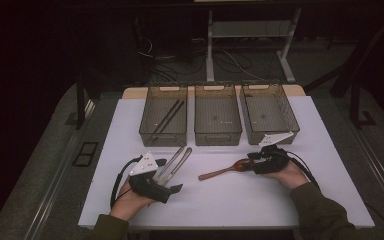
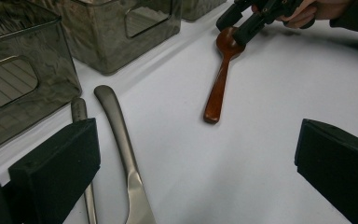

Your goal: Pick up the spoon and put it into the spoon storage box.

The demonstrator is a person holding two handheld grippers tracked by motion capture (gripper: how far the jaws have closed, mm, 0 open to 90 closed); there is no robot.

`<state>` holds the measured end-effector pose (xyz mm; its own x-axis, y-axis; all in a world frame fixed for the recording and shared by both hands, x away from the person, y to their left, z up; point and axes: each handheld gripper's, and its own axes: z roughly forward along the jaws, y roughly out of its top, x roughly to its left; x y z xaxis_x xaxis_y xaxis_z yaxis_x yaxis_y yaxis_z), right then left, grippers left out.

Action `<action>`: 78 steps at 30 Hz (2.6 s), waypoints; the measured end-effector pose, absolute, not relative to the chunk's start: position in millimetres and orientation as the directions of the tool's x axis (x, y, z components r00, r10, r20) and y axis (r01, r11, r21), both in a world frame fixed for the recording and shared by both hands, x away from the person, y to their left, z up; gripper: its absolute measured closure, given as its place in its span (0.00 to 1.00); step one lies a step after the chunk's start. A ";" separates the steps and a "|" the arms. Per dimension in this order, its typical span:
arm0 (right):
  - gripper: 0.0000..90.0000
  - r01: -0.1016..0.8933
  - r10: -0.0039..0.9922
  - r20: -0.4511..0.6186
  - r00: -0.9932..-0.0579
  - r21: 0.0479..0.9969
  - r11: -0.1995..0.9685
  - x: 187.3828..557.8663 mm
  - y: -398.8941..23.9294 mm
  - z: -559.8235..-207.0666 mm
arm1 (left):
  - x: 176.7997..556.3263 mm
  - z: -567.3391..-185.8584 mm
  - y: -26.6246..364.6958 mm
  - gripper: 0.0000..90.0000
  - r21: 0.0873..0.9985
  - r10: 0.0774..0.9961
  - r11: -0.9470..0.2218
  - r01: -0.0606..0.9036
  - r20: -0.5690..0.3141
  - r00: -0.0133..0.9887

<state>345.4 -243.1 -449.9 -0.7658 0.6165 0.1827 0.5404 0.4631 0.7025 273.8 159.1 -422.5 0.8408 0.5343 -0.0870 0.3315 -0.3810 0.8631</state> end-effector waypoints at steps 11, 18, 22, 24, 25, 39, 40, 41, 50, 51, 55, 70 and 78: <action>0.60 0.494 0.583 0.128 -0.803 0.690 0.529 341.7 -239.2 -450.9 | 273.5 -422.4 158.8 0.00 0.862 0.533 -0.381 0.333 -0.089 0.841; 0.67 0.471 0.554 0.119 -0.824 0.687 0.553 340.9 -243.2 -449.2 | 273.4 -422.4 158.5 0.00 0.862 0.532 -0.382 0.332 -0.088 0.842; 0.70 0.455 0.528 0.116 -0.841 0.681 0.574 339.4 -245.3 -447.5 | 273.3 -422.1 158.5 0.00 0.863 0.532 -0.383 0.330 -0.086 0.843; 0.72 0.444 0.514 0.114 -0.850 0.680 0.583 338.7 -246.6 -446.8 | 273.3 -422.2 158.5 0.00 0.862 0.531 -0.384 0.330 -0.086 0.843; 0.73 0.441 0.509 0.114 -0.853 0.680 0.586 338.1 -247.0 -446.5 | 273.3 -422.3 158.3 0.00 0.863 0.531 -0.384 0.329 -0.085 0.843; 0.87 0.411 0.457 0.122 -0.881 0.674 0.613 332.9 -250.6 -442.1 | 273.0 -421.9 158.0 0.00 0.862 0.531 -0.386 0.328 -0.083 0.843; 0.88 0.409 0.453 0.122 -0.883 0.673 0.616 332.4 -250.9 -441.9 | 273.0 -421.9 158.0 0.00 0.862 0.531 -0.386 0.328 -0.083 0.844; 0.89 0.410 0.451 0.125 -0.884 0.671 0.618 331.8 -251.0 -441.7 | 272.9 -421.8 158.0 0.00 0.862 0.530 -0.387 0.328 -0.083 0.844; 0.91 0.401 0.434 0.122 -0.893 0.653 0.642 326.9 -250.0 -440.4 | 272.8 -421.6 157.7 0.00 0.863 0.530 -0.386 0.326 -0.082 0.844; 0.91 0.402 0.437 0.119 -0.892 0.652 0.643 326.2 -249.7 -440.2 | 272.8 -421.7 157.7 0.00 0.863 0.530 -0.386 0.326 -0.082 0.844; 0.92 0.402 0.443 0.112 -0.890 0.649 0.645 325.1 -249.1 -439.6 | 273.2 -422.3 158.0 0.00 0.864 0.530 -0.384 0.326 -0.083 0.844; 0.92 0.412 0.470 0.109 -0.876 0.676 0.611 326.8 -252.7 -435.1 | 273.4 -421.7 159.3 0.00 0.865 0.530 -0.380 0.326 -0.085 0.844; 0.92 0.445 0.527 0.108 -0.843 0.690 0.571 328.9 -258.9 -430.1 | 273.6 -421.6 159.7 0.00 0.868 0.529 -0.376 0.324 -0.085 0.844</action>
